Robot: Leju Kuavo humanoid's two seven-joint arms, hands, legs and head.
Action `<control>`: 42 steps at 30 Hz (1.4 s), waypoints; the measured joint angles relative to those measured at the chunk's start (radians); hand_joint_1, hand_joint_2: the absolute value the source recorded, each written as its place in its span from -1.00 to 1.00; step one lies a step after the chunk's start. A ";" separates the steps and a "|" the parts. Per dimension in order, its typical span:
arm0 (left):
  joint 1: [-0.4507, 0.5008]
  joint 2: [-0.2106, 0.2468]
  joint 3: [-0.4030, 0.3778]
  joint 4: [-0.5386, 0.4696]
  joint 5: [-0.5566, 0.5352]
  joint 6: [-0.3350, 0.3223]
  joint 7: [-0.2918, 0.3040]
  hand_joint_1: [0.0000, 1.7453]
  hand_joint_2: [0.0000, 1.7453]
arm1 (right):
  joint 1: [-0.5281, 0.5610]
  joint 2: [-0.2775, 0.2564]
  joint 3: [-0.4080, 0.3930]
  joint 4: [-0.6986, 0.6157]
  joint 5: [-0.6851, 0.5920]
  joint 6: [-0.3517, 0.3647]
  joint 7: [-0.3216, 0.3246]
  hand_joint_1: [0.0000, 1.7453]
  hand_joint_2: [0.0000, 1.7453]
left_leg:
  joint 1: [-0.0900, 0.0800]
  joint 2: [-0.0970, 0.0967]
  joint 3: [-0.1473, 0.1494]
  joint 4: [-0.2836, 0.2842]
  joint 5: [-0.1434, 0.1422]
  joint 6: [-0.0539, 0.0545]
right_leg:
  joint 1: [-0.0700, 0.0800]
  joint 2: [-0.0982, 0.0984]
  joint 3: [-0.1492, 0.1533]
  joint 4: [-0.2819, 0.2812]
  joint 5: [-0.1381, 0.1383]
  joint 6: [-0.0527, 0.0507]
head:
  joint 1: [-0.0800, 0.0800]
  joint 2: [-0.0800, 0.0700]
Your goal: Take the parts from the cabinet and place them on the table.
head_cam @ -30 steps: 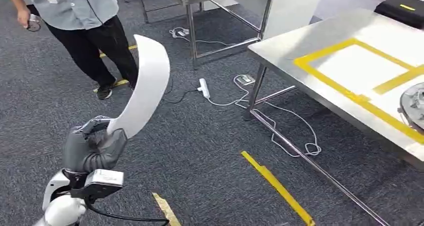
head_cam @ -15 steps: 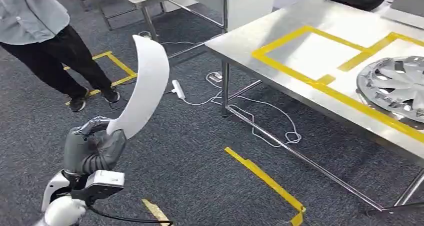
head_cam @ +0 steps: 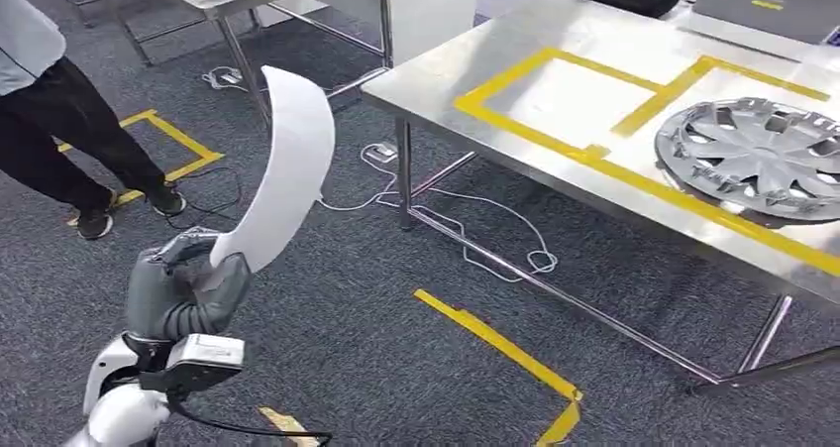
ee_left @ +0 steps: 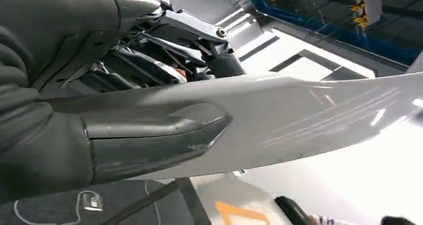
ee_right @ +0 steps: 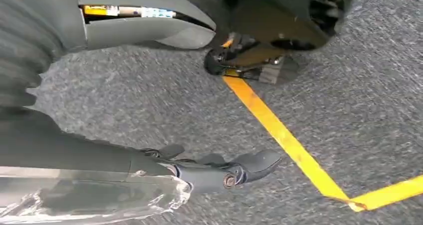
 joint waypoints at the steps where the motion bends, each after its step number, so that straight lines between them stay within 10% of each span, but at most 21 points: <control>1: 0.000 0.000 0.000 0.000 0.000 0.000 0.000 1.00 1.00 | -0.001 0.000 0.000 0.000 0.000 0.000 0.000 -1.00 1.00 | -0.002 0.013 -0.001 0.000 0.000 0.001 | -0.001 -0.006 -0.038 0.077 -0.030 0.003 | 0.002 0.000; 3: 0.000 -0.001 0.000 0.000 0.000 0.000 0.000 1.00 1.00 | -0.001 0.000 0.000 0.000 0.000 0.000 0.000 -1.00 1.00 | -0.003 0.034 0.000 0.000 -0.001 0.001 | -0.001 -0.008 -0.052 0.111 -0.024 0.005 | 0.001 0.000; 5: 0.000 -0.001 0.000 0.000 0.000 0.000 0.000 1.00 1.00 | 0.000 0.000 0.000 0.000 0.000 0.003 0.000 -1.00 1.00 | -0.004 0.049 0.002 0.001 -0.003 -0.001 | -0.001 -0.017 0.020 -0.021 0.050 -0.001 | 0.002 0.000; 7: -0.001 -0.001 0.000 0.000 0.000 0.000 0.000 1.00 1.00 | -0.001 -0.002 0.000 0.000 0.001 0.004 0.000 -1.00 1.00 | -0.008 0.063 0.006 0.001 -0.007 -0.008 | 0.007 -0.076 0.108 -0.182 0.085 -0.011 | 0.002 0.000; 11: -0.003 -0.002 -0.001 0.000 0.000 0.001 0.000 1.00 1.00 | -0.004 -0.002 0.000 0.002 0.002 0.006 -0.001 -1.00 1.00 | -0.012 0.091 0.009 0.002 -0.007 -0.027 | 0.017 -0.049 0.113 -0.191 0.088 -0.029 | 0.000 0.000; 13: -0.005 -0.001 0.000 0.000 0.000 0.002 0.000 1.00 1.00 | -0.001 -0.001 0.000 0.002 0.002 0.006 -0.002 -1.00 1.00 | -0.007 0.054 0.005 0.021 -0.034 -0.041 | 0.007 -0.035 0.119 -0.202 0.097 -0.041 | -0.003 0.000; 17: -0.002 0.000 0.000 0.002 -0.001 0.003 0.000 1.00 1.00 | -0.006 -0.001 0.000 0.003 0.002 0.010 -0.002 -1.00 1.00 | -0.004 0.005 -0.124 0.296 -0.161 -0.047 | 0.006 -0.010 0.117 -0.201 0.098 -0.050 | -0.010 0.000; 19: -0.002 0.000 0.000 0.003 -0.001 0.004 0.000 1.00 1.00 | -0.003 -0.001 0.000 0.004 0.002 0.011 -0.001 -1.00 1.00 | -0.004 0.005 -0.123 0.279 -0.116 -0.048 | 0.006 0.002 0.120 -0.201 0.098 -0.050 | -0.009 0.000; 22: -0.004 0.000 0.000 0.003 -0.001 0.005 0.000 1.00 1.00 | -0.004 -0.001 0.000 0.007 0.002 0.012 0.000 -1.00 1.00 | -0.002 0.001 -0.019 0.053 0.013 -0.040 | 0.006 0.015 0.127 -0.200 0.094 -0.044 | -0.010 0.000; 28: -0.012 -0.001 0.000 0.005 -0.002 0.007 0.000 1.00 1.00 | -0.003 -0.001 0.000 0.009 0.002 0.012 0.000 -1.00 1.00 | -0.002 -0.001 -0.007 0.003 0.005 -0.009 | 0.007 0.010 0.103 -0.180 0.080 -0.012 | -0.008 0.000; 33: -0.012 -0.002 0.000 0.007 -0.002 0.007 0.000 1.00 1.00 | -0.005 -0.001 0.000 0.011 0.006 0.016 0.000 -1.00 1.00 | -0.004 0.007 -0.008 0.004 0.003 0.000 | 0.005 -0.007 -0.041 0.122 -0.054 0.004 | 0.000 0.000; 37: -0.012 -0.003 0.000 0.008 -0.002 0.008 0.000 1.00 1.00 | -0.007 -0.001 0.000 0.013 0.008 0.021 0.003 -1.00 1.00 | -0.004 0.008 -0.002 0.004 0.001 -0.004 | 0.005 -0.015 0.087 -0.128 0.090 -0.007 | 0.001 0.000; 42: -0.012 -0.003 -0.001 0.008 -0.003 0.010 0.000 1.00 1.00 | -0.005 -0.002 0.000 0.017 0.009 0.022 0.003 -1.00 1.00 | -0.010 0.011 -0.005 0.005 0.003 -0.029 | 0.010 -0.014 0.118 -0.189 0.084 -0.028 | -0.001 0.000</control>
